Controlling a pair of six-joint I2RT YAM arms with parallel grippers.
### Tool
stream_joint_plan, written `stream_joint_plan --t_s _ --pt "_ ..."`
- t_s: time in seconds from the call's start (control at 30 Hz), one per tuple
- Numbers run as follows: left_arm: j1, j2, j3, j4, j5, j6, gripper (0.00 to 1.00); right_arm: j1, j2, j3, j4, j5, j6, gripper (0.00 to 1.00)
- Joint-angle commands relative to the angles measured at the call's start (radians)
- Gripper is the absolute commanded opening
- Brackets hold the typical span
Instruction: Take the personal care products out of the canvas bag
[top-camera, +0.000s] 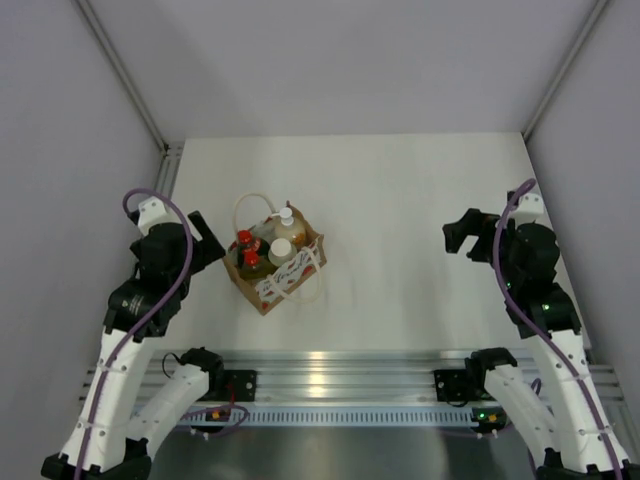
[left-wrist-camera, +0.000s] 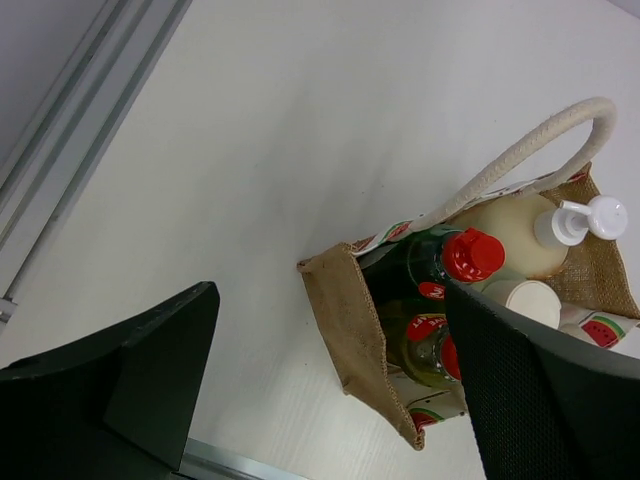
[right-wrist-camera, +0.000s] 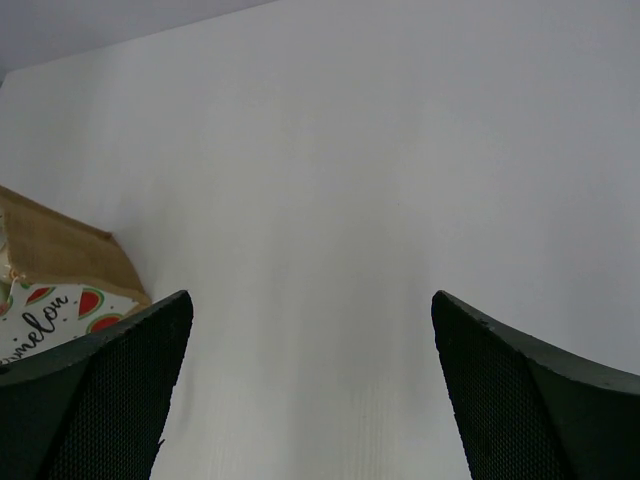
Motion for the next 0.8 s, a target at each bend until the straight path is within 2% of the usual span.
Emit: stream_joint_plan --t_s 0.0,0.07,0.17,0.23,0.3,0.33,0.4,0.43,0.53,0.6,0.77 --pt "-0.002 -0.008 -0.014 0.04 -0.006 -0.036 0.98 0.006 0.012 0.05 0.057 -0.001 0.016 0.99" --pt "-0.001 0.001 -0.014 0.04 -0.006 -0.048 0.98 0.006 0.019 0.041 0.091 -0.043 0.015 1.0" --pt "-0.002 0.021 -0.02 0.042 0.006 -0.088 0.98 0.007 0.092 0.021 0.192 -0.21 0.019 1.0" --pt "-0.002 0.038 -0.026 0.042 0.01 -0.121 0.98 0.009 0.143 0.015 0.255 -0.397 0.034 1.0" --pt "-0.002 0.067 -0.034 0.042 0.018 -0.155 0.98 0.036 0.215 -0.005 0.406 -0.551 0.082 0.99" --pt "-0.002 0.076 -0.043 0.042 0.024 -0.164 0.98 0.091 0.234 -0.009 0.453 -0.572 0.091 1.0" --pt "-0.002 0.104 -0.06 0.045 0.043 -0.197 0.98 0.179 0.29 0.009 0.54 -0.53 0.052 0.99" --pt "-0.002 0.115 -0.066 0.048 0.052 -0.203 0.98 0.275 0.31 0.026 0.54 -0.49 0.018 0.99" --pt "-0.002 0.165 -0.069 0.065 0.098 -0.197 0.98 0.429 0.398 0.108 0.514 -0.33 -0.091 0.99" --pt "-0.002 0.199 -0.071 0.063 0.11 -0.203 0.98 0.472 0.471 0.159 0.533 -0.272 -0.113 0.99" --pt "-0.002 0.198 -0.111 0.062 0.098 -0.247 0.98 0.567 0.657 0.259 0.629 -0.272 -0.126 0.99"
